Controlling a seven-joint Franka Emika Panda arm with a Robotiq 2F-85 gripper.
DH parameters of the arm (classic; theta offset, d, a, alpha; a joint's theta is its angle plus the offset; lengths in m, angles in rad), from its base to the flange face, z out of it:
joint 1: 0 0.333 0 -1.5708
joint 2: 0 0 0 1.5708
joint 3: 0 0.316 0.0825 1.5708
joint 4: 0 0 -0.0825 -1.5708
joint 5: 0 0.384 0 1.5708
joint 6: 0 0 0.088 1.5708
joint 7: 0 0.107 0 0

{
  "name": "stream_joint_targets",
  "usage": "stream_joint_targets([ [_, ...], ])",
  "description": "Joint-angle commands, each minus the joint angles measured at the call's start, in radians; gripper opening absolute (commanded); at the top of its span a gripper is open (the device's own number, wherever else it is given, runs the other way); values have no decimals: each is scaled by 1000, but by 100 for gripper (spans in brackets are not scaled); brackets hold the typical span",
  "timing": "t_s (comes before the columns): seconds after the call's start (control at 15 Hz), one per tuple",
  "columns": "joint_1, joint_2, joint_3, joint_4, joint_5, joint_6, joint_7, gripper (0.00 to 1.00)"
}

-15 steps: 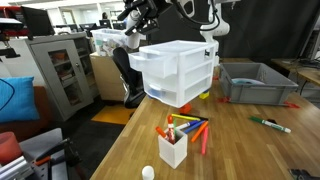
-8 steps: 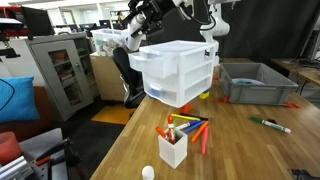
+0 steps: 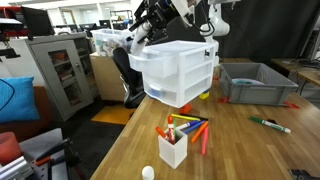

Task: Place the white spray can inside the open drawer

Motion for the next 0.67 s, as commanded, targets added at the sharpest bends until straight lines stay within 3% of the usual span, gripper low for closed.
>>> stream_joint_targets([
  [0.0,-7,58,16,80,-20,-29,19,27],
  [0.6,5,133,30,112,-34,-11,86,27],
])
